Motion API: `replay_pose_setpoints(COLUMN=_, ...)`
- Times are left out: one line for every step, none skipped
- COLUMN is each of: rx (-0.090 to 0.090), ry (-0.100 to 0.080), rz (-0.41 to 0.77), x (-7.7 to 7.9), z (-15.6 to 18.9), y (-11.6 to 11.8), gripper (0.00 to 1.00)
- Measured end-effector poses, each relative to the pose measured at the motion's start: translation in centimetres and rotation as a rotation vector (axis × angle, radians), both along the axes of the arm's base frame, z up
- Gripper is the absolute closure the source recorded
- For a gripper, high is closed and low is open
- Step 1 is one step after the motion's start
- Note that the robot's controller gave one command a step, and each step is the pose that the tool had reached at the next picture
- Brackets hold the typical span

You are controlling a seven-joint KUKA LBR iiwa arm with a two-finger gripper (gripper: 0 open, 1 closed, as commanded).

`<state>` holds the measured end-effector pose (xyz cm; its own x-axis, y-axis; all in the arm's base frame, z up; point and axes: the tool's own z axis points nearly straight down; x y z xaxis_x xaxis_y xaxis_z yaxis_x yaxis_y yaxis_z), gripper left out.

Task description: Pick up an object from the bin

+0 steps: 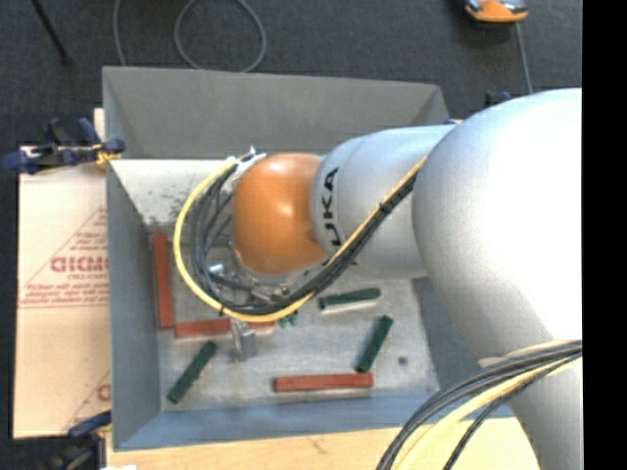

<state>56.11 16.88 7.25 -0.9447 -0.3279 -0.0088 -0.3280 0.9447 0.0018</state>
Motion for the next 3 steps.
replay_pose_setpoints(rx=0.001, ry=-0.002, rz=-0.009, x=0.2, z=0.1, y=0.0, gripper=0.0)
replay_pose_setpoints(rx=0.001, ry=-0.002, rz=-0.01, x=0.2, z=0.1, y=0.0, gripper=1.0)
replay_pose_setpoints(rx=-0.001, ry=-0.001, rz=-0.018, x=0.5, z=5.5, y=0.0, gripper=1.0)
